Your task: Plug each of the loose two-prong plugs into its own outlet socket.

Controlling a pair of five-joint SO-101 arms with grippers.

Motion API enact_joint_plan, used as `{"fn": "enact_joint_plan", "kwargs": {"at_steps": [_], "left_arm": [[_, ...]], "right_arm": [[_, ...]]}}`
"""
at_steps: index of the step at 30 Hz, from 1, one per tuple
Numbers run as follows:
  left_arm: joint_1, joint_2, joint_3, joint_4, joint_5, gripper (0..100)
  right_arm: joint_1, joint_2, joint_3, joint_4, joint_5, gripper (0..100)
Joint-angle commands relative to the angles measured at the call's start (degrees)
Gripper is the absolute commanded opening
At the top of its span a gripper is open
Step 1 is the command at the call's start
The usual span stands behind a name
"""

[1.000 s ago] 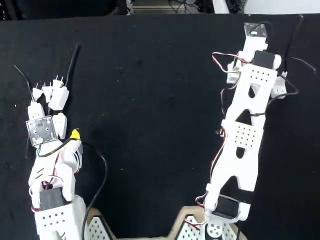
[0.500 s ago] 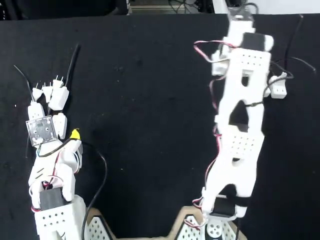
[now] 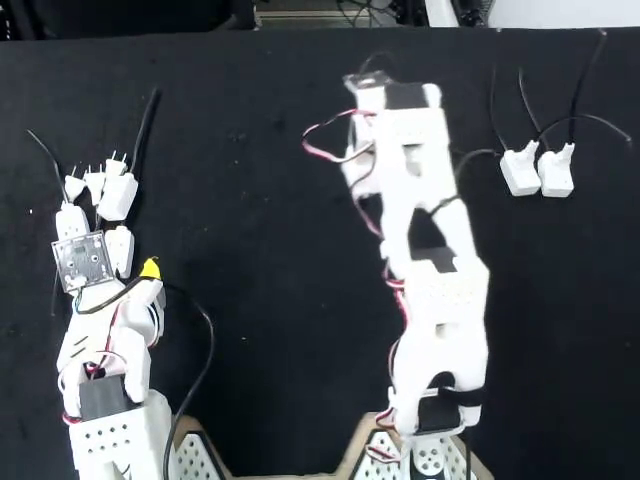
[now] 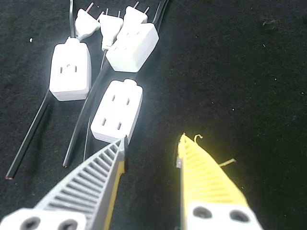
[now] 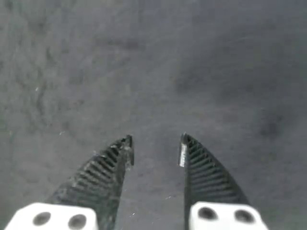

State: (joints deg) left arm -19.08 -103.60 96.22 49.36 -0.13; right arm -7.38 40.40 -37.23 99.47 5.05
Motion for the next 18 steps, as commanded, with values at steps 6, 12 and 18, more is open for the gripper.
{"fn": "enact_joint_plan", "kwargs": {"at_steps": [6,12,18], "left_arm": [[-0.4,-0.18,1.19,0.09,0.44,18],[-0.22,-0.18,1.19,0.09,0.44,18],[-0.22,-0.18,1.19,0.09,0.44,19]], "right_arm": [[-9.41,-7.96,6.73,-1.93,-2.81,14.7],[-12.31,-22.29,29.76,-17.67,-3.96,14.9],[-12.92,-41.54,56.13,-37.63,-4.04,14.9]]}}
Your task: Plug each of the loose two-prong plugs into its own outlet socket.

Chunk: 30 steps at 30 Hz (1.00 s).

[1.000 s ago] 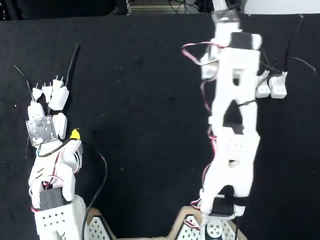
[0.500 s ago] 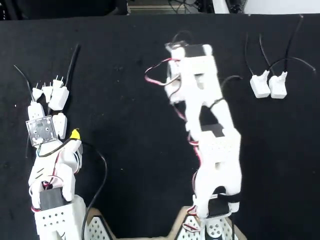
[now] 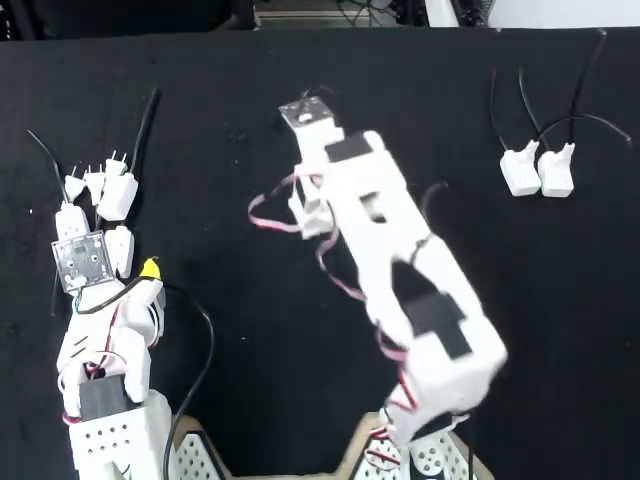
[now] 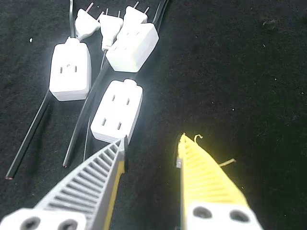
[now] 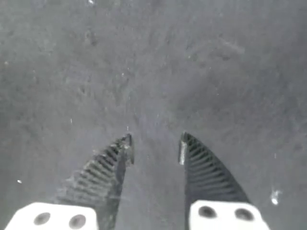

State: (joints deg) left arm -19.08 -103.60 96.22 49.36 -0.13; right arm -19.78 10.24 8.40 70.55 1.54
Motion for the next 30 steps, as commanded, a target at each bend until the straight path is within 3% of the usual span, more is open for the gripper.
{"fn": "enact_joint_plan", "kwargs": {"at_steps": [1,15,30], "left_arm": [[-0.31,-0.09,1.19,0.09,0.44,19],[-0.48,-0.18,1.19,0.53,0.44,19],[-0.75,-0.35,-7.78,1.23,-6.77,19]], "right_arm": [[-0.53,-14.37,14.02,-11.52,-0.53,14.9],[-2.02,-45.49,56.84,-49.76,-0.09,14.5],[-2.11,-49.63,62.55,-54.24,-0.18,14.8]]}}
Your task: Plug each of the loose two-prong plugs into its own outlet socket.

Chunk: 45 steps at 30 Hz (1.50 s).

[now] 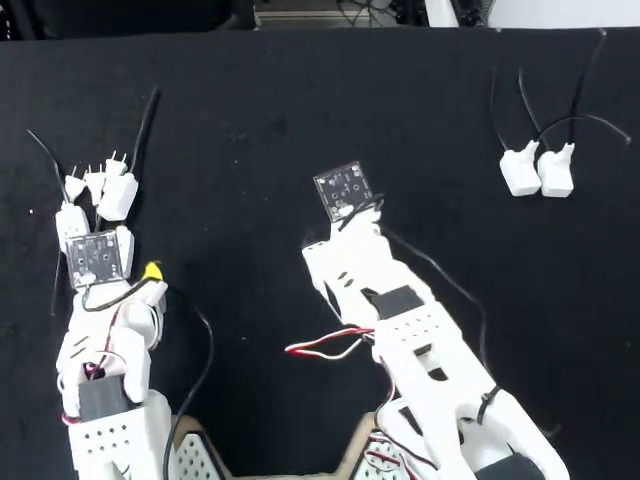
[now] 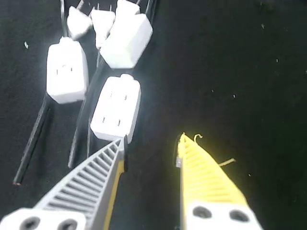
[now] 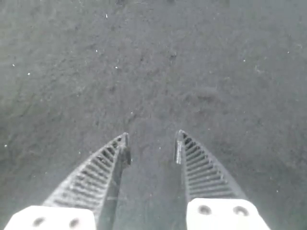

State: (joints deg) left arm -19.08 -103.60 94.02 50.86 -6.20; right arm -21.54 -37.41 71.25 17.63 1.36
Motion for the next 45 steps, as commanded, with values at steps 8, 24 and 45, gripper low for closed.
{"fn": "enact_joint_plan", "kwargs": {"at_steps": [8,24,45], "left_arm": [[-9.27,-0.35,-19.3,-0.26,-0.62,19],[-13.76,0.26,-33.98,-4.04,-0.26,19],[-14.29,38.95,-49.89,3.96,-0.7,19]], "right_arm": [[-0.35,-1.89,1.63,-5.89,0.0,14.8],[-0.35,-1.89,2.33,-7.21,0.09,14.8],[-0.35,-1.89,2.15,-7.21,0.09,14.9]]}}
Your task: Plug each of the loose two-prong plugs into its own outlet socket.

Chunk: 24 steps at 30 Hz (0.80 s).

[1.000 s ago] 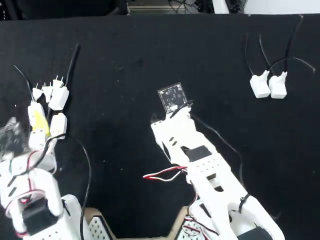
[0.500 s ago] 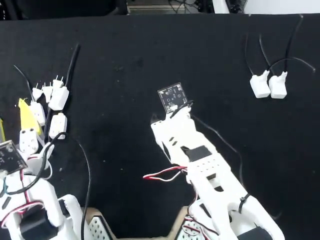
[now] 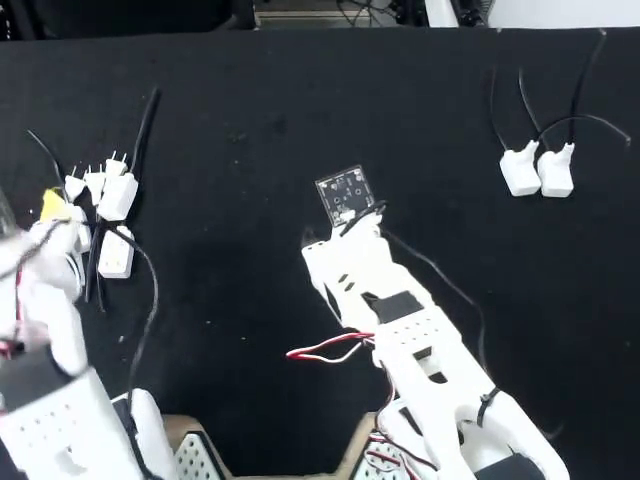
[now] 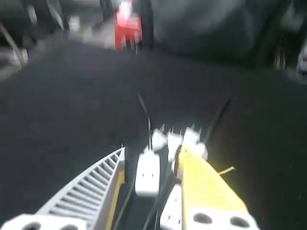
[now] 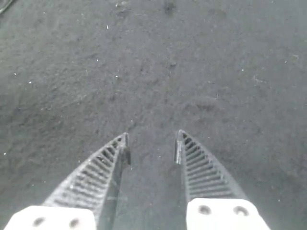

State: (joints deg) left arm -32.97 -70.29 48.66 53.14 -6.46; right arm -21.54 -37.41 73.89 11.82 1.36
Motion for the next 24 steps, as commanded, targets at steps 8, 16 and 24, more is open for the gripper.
{"fn": "enact_joint_plan", "kwargs": {"at_steps": [8,16,24], "left_arm": [[-0.4,20.48,-9.45,5.98,-1.67,19],[-1.54,35.6,-16.84,15.91,-13.63,19],[-3.91,49.85,-18.24,17.76,-14.15,19]], "right_arm": [[-0.35,-1.89,-0.48,-1.41,0.09,14.9],[-0.35,-1.89,-0.48,-1.41,0.09,14.9],[-0.35,-1.89,-0.48,-1.41,0.09,14.9]]}}
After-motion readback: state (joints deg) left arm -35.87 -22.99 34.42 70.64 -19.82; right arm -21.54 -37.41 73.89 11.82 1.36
